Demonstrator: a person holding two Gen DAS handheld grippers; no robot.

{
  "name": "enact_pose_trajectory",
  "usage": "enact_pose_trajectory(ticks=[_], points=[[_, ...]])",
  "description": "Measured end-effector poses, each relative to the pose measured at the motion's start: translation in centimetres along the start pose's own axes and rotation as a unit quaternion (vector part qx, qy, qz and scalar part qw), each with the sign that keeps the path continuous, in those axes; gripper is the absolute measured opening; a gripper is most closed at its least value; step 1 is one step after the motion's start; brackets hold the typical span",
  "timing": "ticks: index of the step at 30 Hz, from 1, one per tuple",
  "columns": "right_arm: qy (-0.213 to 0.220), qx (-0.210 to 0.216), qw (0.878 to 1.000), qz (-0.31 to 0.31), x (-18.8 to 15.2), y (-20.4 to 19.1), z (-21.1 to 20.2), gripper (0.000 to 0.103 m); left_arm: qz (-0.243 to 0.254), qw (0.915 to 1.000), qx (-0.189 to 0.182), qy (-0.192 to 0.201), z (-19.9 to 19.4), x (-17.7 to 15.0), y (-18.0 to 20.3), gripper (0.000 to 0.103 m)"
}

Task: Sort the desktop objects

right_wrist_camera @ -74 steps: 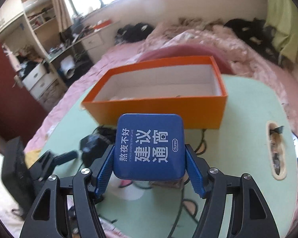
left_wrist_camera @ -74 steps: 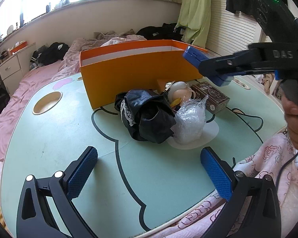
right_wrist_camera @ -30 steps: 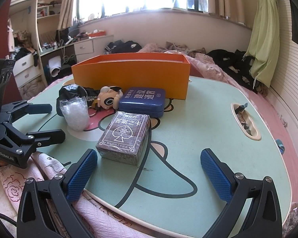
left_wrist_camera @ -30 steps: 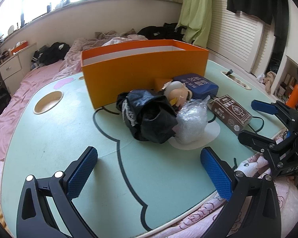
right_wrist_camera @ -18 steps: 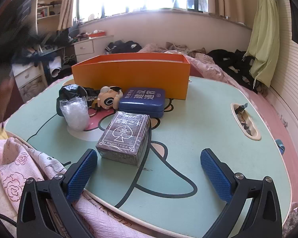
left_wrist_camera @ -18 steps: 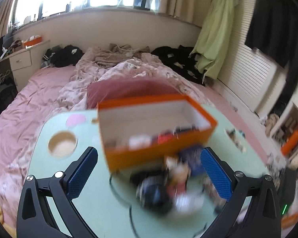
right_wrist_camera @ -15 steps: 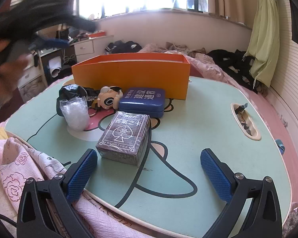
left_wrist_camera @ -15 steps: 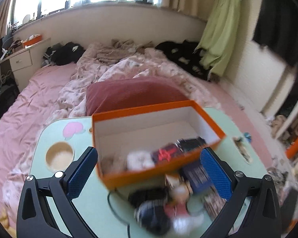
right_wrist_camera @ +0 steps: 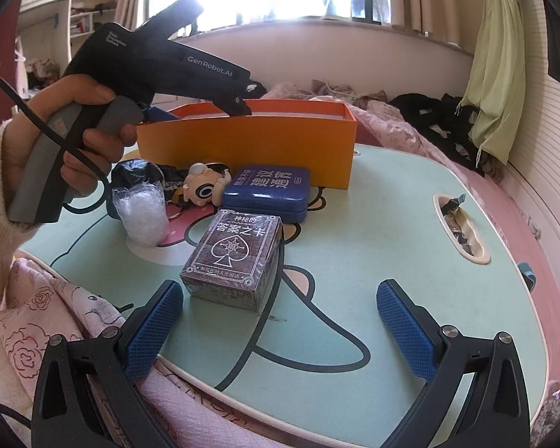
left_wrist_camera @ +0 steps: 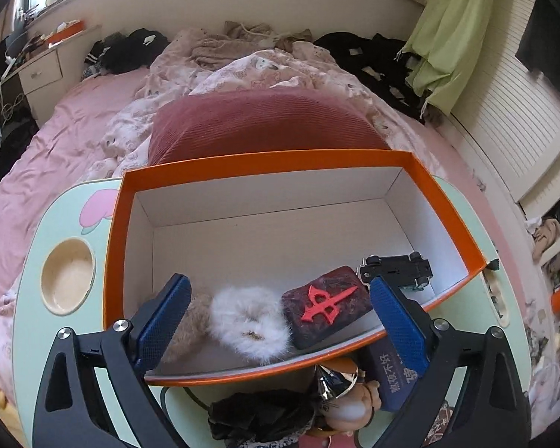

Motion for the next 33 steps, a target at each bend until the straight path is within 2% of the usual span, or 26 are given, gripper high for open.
enact_pose_trajectory(ticks=[3,7,11,14,17,18,20,22,25,26,28,33], points=[[0.0,0.0,1.0,0.0,0.0,0.0,0.0,0.103,-0.003,0.9999,-0.008,-0.013,0.1,0.3,0.2,0.09],[0.0,0.0,1.0,0.0,0.0,0.0,0.0,0.103,0.0,0.9988,-0.022,-0.044,0.5,1.0,0.6,0.09],[0.0,0.0,1.0,0.0,0.0,0.0,0.0,0.103,0.011,0.9894,-0.073,-0.125,1.2,2.1,2.5,0.09],[0.0,0.0,1.0,0.0,0.0,0.0,0.0,0.103,0.05,0.9839,-0.089,-0.147,1.1,3.4,4.5,0.09],[0.0,0.0,1.0,0.0,0.0,0.0,0.0,0.103,0.061,0.9793,-0.097,-0.167,2.1,3.8,6.1,0.089],[0.001,0.0,1.0,0.0,0.0,0.0,0.0,0.103,0.058,0.9778,-0.099,-0.175,2.5,3.8,6.4,0.087],[0.001,0.0,1.0,0.0,0.0,0.0,0.0,0.103,0.049,0.9742,-0.102,-0.195,3.8,3.5,7.2,0.076],[0.001,0.0,1.0,0.0,0.0,0.0,0.0,0.103,0.038,0.9715,-0.107,-0.208,5.2,3.5,8.0,0.073],[0.001,0.001,1.0,0.0,0.0,0.0,0.1,0.103,0.035,0.9668,-0.112,-0.227,6.5,2.8,8.9,0.063],[0.001,0.001,1.0,0.0,0.0,-0.1,0.1,0.103,0.04,0.9654,-0.114,-0.231,6.8,2.5,9.3,0.063],[0.001,0.001,1.0,0.002,0.5,-0.1,0.0,0.103,0.061,0.9695,-0.101,-0.215,6.7,2.4,9.5,0.063],[0.002,0.001,1.0,0.002,0.9,-0.2,0.0,0.103,0.073,0.9705,-0.103,-0.205,6.3,2.3,9.0,0.062]])
Point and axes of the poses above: each gripper's, at about its wrist camera, not at the fingertips, and z roughly the way its jaws point, y to its right, x to its top, the point moved 6 cm from there along z, roughly the way its jaws point, and after that the axes turned 1 degree about -y, right-handed, at the moved point
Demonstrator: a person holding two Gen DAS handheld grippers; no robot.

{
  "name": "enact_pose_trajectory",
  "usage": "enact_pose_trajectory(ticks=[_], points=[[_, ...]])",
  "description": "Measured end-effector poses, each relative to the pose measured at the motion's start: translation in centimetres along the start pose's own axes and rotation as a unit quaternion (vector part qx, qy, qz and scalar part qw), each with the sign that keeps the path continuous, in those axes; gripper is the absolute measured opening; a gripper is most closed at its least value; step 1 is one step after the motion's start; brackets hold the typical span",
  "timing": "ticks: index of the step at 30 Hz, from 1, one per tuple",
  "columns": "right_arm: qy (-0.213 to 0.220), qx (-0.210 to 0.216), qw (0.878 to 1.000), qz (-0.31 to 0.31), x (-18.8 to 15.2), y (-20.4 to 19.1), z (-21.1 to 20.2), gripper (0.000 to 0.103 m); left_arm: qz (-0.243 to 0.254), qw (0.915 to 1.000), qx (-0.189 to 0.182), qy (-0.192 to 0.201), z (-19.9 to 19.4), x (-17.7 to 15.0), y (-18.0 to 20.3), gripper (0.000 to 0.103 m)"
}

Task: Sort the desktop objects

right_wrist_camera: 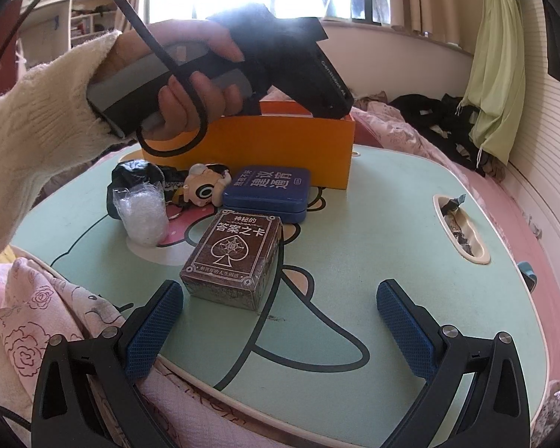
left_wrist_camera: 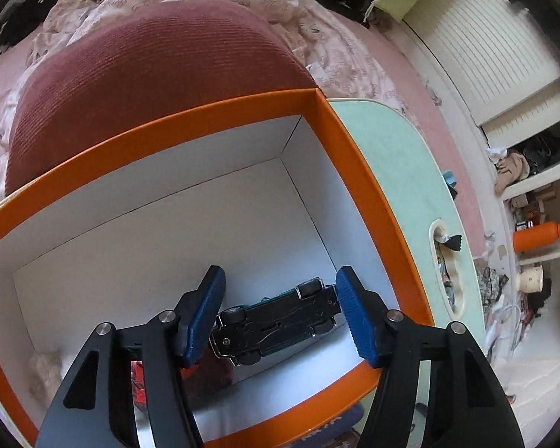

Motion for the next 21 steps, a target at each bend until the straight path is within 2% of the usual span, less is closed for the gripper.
enact_pose_trajectory(ticks=[6,8,11,15,16,17,19,21], points=[[0.0,0.0,1.0,0.0,0.1,-0.1,0.1,0.103,-0.007,0.9995,-0.019,0.022,-1.0,-0.1,-1.6,0.061],[0.0,0.0,1.0,0.0,0.1,-0.1,0.1,0.103,-0.009,0.9976,-0.053,0.042,-2.6,0.0,-1.5,0.02],[0.0,0.0,1.0,0.0,0.0,-0.1,0.1,0.103,0.006,0.9945,-0.052,0.091,-6.8,-0.5,-1.2,0.017],[0.001,0.0,1.0,0.0,0.0,-0.1,0.1,0.103,0.026,0.9933,-0.029,0.109,-8.9,-0.9,-0.5,0.017],[0.001,0.0,1.0,0.0,0.0,-0.1,0.1,0.103,0.025,0.994,-0.013,0.106,-8.8,-0.8,-0.7,0.022],[0.001,0.0,1.0,0.0,0.0,0.0,0.1,0.103,0.022,0.9954,0.005,0.093,-8.2,-0.5,-1.1,0.046],[0.001,0.0,1.0,0.0,0.0,-0.1,0.1,0.103,0.009,0.9979,0.005,0.064,-6.2,-0.1,-1.9,0.073],[0.001,0.0,1.0,0.0,0.0,-0.1,0.1,0.103,0.0,0.9989,-0.01,0.045,-4.4,0.2,-1.6,0.073]])
Point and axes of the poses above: each gripper's, at about its wrist camera, not at the fingertips, and z roughly the way its jaws point, y to its right, x to its top, the point moved 6 cm from there along z, roughly the way its jaws point, and after that the axes turned 1 degree about -y, right-handed, at the moved point
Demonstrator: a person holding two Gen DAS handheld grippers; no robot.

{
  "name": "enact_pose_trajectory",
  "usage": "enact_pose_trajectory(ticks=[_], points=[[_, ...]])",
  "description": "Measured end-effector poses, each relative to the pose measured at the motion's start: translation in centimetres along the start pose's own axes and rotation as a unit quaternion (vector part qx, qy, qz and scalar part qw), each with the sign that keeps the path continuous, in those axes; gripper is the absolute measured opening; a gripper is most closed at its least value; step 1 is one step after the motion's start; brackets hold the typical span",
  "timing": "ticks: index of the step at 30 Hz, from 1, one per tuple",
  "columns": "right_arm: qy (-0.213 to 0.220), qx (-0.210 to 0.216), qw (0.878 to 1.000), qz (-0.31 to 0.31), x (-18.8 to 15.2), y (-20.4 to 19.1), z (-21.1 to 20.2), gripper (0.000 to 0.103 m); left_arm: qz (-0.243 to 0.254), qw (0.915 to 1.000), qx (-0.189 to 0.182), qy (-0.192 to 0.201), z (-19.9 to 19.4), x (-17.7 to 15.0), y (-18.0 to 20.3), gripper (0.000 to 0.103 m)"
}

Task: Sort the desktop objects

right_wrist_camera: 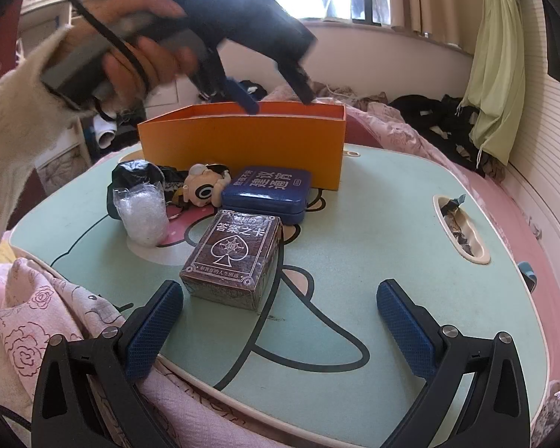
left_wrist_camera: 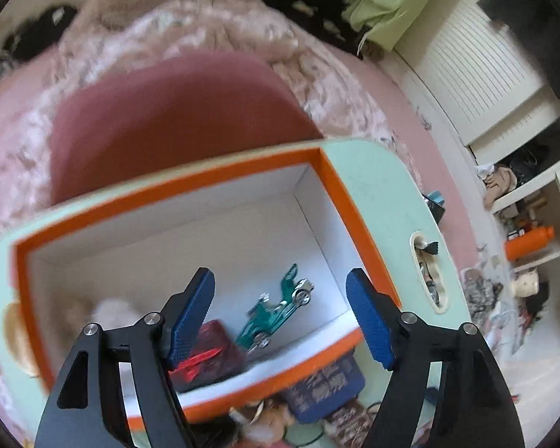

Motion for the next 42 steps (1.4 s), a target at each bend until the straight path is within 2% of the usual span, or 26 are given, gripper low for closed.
enact_pose_trajectory(ticks=[4,5,7,10,13,14,15,16,22,25,28,32,36,39,41,42], points=[[0.0,0.0,1.0,0.0,0.0,0.0,0.0,0.103,0.023,0.9978,0.018,-0.059,4.1,-0.6,0.7,0.073],[0.0,0.0,1.0,0.001,0.0,-0.1,0.0,0.103,0.036,0.9967,0.034,-0.064,4.9,-0.7,0.8,0.071],[0.0,0.001,1.0,0.002,0.1,-0.1,0.1,0.103,0.047,0.9969,0.036,-0.053,4.9,-0.4,1.0,0.068],[0.0,0.0,1.0,0.001,0.1,-0.1,0.0,0.103,0.027,0.9977,0.008,-0.062,4.5,-0.3,0.7,0.036],[0.001,0.0,1.0,0.001,0.3,-0.2,0.1,0.103,0.028,0.9982,0.002,-0.053,4.1,-0.6,0.3,0.034],[0.001,0.0,1.0,0.001,0.4,-0.2,0.1,0.103,0.029,0.9985,0.0,-0.047,3.9,-0.6,0.3,0.031],[0.001,0.0,1.0,0.001,0.4,-0.2,0.1,0.103,0.03,0.9987,-0.009,-0.041,3.5,-0.7,0.4,0.022],[0.001,0.0,1.0,0.001,0.3,-0.3,0.1,0.103,0.028,0.999,-0.012,-0.031,2.9,-0.7,0.3,0.021],[0.001,0.0,1.0,0.001,0.3,-0.3,0.1,0.103,0.046,0.9977,-0.038,0.033,-2.4,-0.3,1.1,0.022],[0.001,0.0,1.0,0.001,0.3,-0.3,0.1,0.103,0.061,0.9943,-0.055,0.069,-5.6,-0.9,2.3,0.022],[0.001,0.0,1.0,0.001,0.4,-0.3,0.1,0.103,0.084,0.9905,-0.053,0.095,-7.8,-2.4,3.7,0.022],[0.001,0.0,1.0,0.001,0.2,-0.2,0.1,0.103,0.096,0.9881,-0.063,0.102,-8.1,-5.1,3.8,0.022],[0.001,0.0,1.0,0.001,0.3,-0.3,0.1,0.103,0.097,0.9834,-0.105,0.112,-8.9,-7.6,3.6,0.023],[0.002,0.0,1.0,0.001,0.3,-0.3,0.0,0.103,0.102,0.9808,-0.09,0.139,-10.2,-8.8,3.3,0.036],[0.002,0.0,1.0,0.001,0.3,-0.3,0.0,0.103,0.104,0.9796,-0.061,0.161,-11.0,-9.9,2.5,0.057],[0.002,0.0,1.0,0.001,0.3,-0.3,0.0,0.103,0.107,0.9794,-0.036,0.167,-11.1,-10.8,2.0,0.063]])
Point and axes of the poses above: each gripper's, at about its wrist camera, not at the fingertips, and z roughly the way its jaws point, y to its right, x to its top, the point moved 6 cm from there along z, roughly the way its jaws point, and after that the axes turned 1 degree about -y, right-handed, at the moved point
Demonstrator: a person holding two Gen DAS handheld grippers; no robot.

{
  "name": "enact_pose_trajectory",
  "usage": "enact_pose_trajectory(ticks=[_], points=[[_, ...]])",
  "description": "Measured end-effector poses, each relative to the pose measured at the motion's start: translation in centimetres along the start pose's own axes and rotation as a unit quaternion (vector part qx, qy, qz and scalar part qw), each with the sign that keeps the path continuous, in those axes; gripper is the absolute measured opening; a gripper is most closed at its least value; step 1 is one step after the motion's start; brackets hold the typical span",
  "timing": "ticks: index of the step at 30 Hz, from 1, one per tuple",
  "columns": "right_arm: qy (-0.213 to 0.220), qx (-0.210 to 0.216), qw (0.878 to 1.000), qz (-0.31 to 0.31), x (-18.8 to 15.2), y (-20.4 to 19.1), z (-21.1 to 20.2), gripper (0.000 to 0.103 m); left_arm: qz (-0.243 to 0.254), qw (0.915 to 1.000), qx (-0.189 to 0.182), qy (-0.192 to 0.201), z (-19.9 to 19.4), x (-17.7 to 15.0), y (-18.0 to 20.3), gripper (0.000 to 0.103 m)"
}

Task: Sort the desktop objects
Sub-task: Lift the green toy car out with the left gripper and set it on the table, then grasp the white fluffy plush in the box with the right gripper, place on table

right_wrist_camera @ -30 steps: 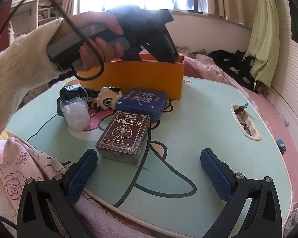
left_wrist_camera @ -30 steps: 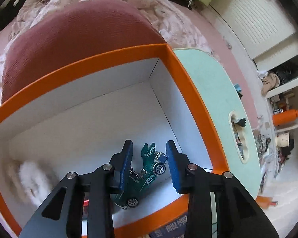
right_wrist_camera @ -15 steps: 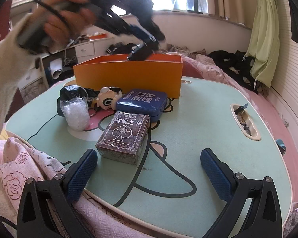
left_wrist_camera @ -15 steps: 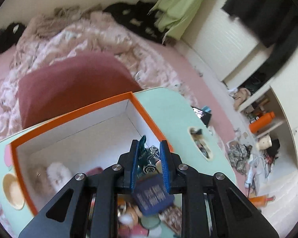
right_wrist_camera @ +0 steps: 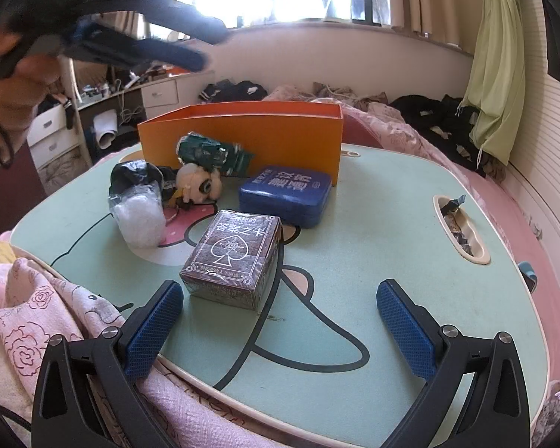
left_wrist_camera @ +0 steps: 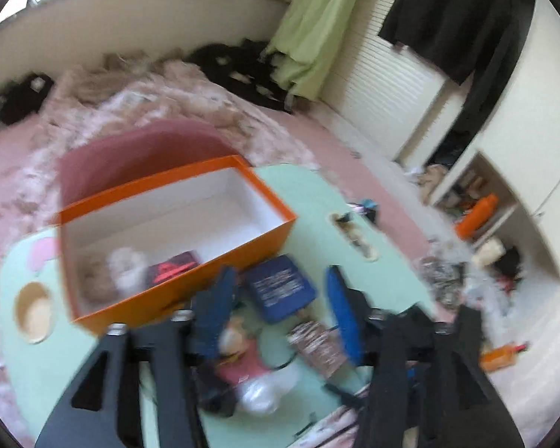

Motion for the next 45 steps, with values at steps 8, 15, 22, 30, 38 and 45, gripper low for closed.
enact_pose_trajectory(ticks=[8,15,22,30,38,45], points=[[0.0,0.0,1.0,0.0,0.0,0.0,0.0,0.103,0.048,0.988,0.137,-0.052,-0.7,-11.2,-2.5,0.07],[0.0,0.0,1.0,0.0,0.0,0.0,0.0,0.103,0.003,0.9913,0.128,-0.031,0.8,-15.4,-3.7,0.07],[0.0,0.0,1.0,0.0,0.0,0.0,0.0,0.103,-0.007,0.9883,0.15,0.026,2.9,-14.4,-3.8,0.103],[0.0,-0.002,1.0,0.0,0.0,0.2,-0.2,0.103,-0.011,0.9861,0.159,0.049,3.0,-14.3,-4.1,0.103],[0.029,0.04,0.999,-0.011,2.1,0.8,-3.0,0.102,-0.014,0.9862,0.157,0.05,2.9,-14.4,-4.1,0.103],[-0.009,0.132,0.99,0.05,14.8,-0.1,-2.2,0.1,-0.015,0.986,0.158,0.051,2.8,-14.3,-4.0,0.103]])
Point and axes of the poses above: each gripper's, at about its wrist camera, not at the fingertips, and z roughly the way its jaws point, y to its right, x to its top, the point moved 6 cm from there along z, roughly the way its jaws point, and after that the axes turned 1 degree about -y, right-handed, at the moved point
